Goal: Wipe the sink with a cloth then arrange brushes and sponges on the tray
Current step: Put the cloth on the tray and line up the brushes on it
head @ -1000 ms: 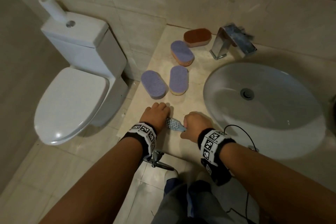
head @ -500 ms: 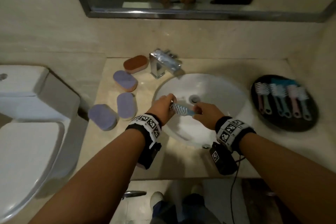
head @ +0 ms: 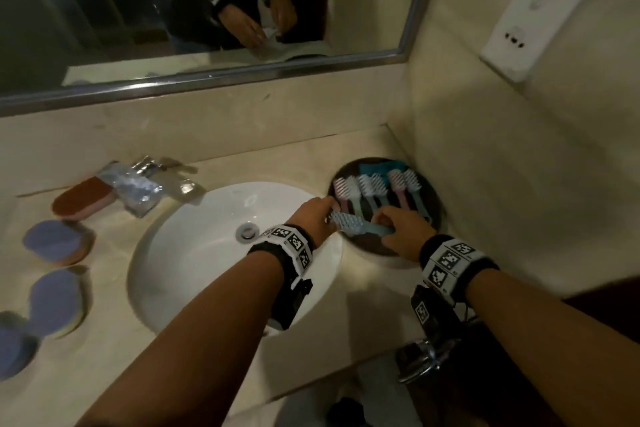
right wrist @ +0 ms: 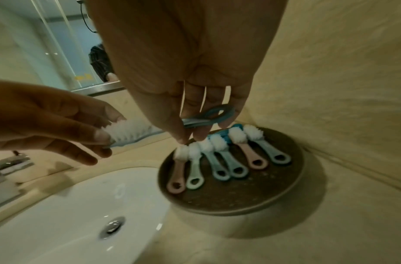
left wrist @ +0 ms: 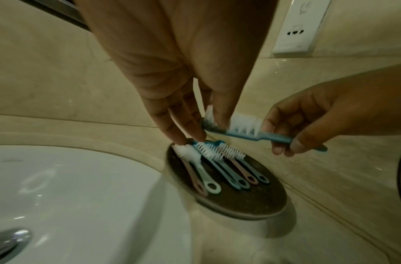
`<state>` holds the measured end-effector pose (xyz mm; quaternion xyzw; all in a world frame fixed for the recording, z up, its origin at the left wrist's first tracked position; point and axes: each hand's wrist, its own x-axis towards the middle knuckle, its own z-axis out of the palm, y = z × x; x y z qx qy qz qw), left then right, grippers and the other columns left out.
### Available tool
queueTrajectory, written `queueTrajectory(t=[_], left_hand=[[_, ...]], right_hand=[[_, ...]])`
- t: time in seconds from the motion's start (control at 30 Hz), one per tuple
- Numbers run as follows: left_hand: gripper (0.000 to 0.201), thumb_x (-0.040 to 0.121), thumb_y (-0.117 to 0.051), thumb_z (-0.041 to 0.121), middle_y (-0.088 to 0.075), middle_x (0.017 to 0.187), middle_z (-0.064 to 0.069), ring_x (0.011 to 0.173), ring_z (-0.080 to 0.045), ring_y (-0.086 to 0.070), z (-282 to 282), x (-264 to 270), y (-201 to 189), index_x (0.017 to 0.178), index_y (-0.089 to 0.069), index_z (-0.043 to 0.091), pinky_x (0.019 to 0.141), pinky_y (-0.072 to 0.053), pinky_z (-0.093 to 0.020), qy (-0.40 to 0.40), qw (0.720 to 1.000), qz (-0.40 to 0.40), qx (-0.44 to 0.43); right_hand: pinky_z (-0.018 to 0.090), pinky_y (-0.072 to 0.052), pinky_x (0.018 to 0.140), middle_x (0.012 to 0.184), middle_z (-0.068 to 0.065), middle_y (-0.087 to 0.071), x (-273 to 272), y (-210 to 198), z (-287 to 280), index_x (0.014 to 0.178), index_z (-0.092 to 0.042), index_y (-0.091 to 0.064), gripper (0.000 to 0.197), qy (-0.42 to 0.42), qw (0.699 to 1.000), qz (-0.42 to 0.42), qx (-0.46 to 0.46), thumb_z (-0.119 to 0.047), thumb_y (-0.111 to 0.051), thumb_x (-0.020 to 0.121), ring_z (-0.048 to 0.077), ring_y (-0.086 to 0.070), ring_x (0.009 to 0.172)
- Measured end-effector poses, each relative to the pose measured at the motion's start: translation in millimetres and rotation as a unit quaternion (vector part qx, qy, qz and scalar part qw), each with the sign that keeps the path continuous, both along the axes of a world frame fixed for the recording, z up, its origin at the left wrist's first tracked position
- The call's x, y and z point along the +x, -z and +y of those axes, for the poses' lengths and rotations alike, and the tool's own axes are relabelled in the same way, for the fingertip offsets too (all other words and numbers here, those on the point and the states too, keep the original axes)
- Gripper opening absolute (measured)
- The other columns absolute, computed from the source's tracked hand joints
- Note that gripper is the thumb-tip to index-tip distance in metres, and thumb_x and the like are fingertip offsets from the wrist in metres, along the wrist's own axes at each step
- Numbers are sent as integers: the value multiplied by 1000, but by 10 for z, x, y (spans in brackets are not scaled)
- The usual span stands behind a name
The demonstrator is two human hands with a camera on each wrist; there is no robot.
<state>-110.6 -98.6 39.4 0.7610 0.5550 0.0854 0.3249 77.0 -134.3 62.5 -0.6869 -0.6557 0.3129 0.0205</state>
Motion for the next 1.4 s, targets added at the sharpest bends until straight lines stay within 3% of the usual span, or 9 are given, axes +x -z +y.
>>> queueTrajectory(t=[0.23,0.4,0.53,0.7,0.83,1.0,1.17,1.27,1.4], left_hand=[[34,88,-56,10,-58,121,-16,114,-30,-54,285,771,141,123,-56,8,92,-40,-29,-8,1000,5,-14],[40,90,-56,15,-51,129,-15,117,-30,-52,458,950,212,129,-51,12,98,-40,-29,-33,999,12,-23],[45,90,-57,15,-45,137,-15,127,-29,-43,645,1047,284,134,-47,11,105,-31,-27,-30,999,18,-14],[51,92,-57,21,-42,143,-13,132,-27,-40,882,1180,377,139,-42,12,109,-25,-28,-26,999,31,-35],[56,94,-53,20,-34,149,-11,136,-27,-36,1105,1253,430,145,-32,14,110,-24,-28,-15,998,34,-54],[60,94,-52,17,-29,153,-11,139,-26,-33,1300,1348,501,148,-25,15,114,-26,-33,6,997,30,-70],[58,94,-51,20,-34,152,-6,137,-25,-37,1371,1389,608,147,-27,19,114,-30,-39,35,996,64,-52],[55,95,-49,25,-38,150,-3,134,-27,-41,1450,1371,642,146,-28,25,110,-34,-48,25,995,93,-38],[58,96,-45,29,-42,147,-5,131,-29,-43,1520,1335,682,149,-21,26,110,-34,-48,16,991,124,-48]], right_hand=[[30,-48,82,103,8,-69,708,203,163,101,-11,-66,19,13,999,-15,26,-8,-60,83,26,-63,98],[33,-53,86,103,5,-70,803,368,333,98,-17,-65,14,51,998,-10,22,-19,-63,84,24,-64,97],[30,-51,84,102,2,-68,811,448,449,99,-19,-64,14,78,997,-14,21,-23,-61,85,24,-62,98],[30,-52,73,90,8,-69,847,552,671,87,-14,-67,11,103,995,-1,12,-20,-59,83,26,-63,84],[31,-51,67,75,11,-62,862,662,898,66,-10,-58,15,129,991,20,30,-15,-61,81,29,-60,74],[36,-54,76,93,12,-64,812,816,1089,91,-5,-64,15,189,982,20,22,-17,-65,81,29,-62,86],[36,-53,70,82,13,-60,773,953,1158,76,-10,-54,14,210,977,36,13,-17,-65,81,32,-62,80],[35,-53,71,80,10,-60,768,969,1202,78,-10,-56,13,206,978,36,11,-19,-64,81,30,-60,78],[35,-55,72,83,11,-65,766,999,1248,81,-9,-62,17,185,982,28,4,-26,-64,83,28,-62,79]])
